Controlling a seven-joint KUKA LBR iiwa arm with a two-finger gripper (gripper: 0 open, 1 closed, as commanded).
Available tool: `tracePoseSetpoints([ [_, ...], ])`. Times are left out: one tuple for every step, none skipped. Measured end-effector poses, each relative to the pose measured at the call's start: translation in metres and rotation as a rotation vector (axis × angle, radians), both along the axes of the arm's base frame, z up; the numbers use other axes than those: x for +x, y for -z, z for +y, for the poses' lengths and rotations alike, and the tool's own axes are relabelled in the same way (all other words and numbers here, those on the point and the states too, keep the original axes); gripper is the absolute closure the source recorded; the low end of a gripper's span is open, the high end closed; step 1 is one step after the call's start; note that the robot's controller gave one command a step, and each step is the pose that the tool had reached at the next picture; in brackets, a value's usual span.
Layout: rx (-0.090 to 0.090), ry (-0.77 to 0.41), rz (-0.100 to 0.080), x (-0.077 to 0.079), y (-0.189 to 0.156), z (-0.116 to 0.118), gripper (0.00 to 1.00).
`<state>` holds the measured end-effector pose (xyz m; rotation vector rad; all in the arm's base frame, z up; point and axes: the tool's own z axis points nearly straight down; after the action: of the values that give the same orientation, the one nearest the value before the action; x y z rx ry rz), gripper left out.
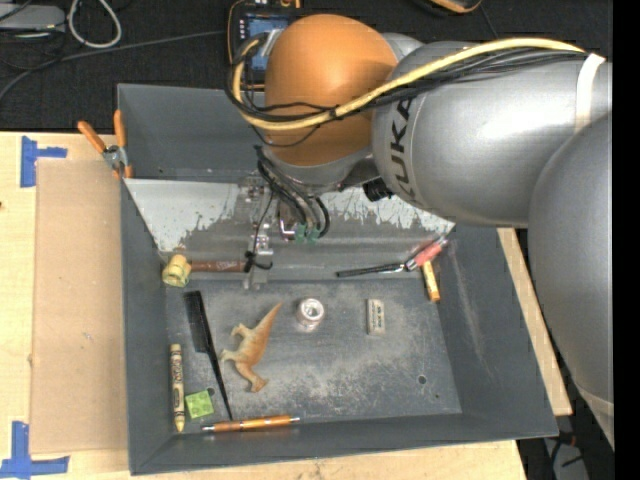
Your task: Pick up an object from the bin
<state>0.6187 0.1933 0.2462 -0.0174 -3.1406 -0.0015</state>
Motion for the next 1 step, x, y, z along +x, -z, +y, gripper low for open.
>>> tracePoseSetpoints([
  [0.0, 0.0, 0.0, 0.0, 0.0, 0.0, 0.0],
])
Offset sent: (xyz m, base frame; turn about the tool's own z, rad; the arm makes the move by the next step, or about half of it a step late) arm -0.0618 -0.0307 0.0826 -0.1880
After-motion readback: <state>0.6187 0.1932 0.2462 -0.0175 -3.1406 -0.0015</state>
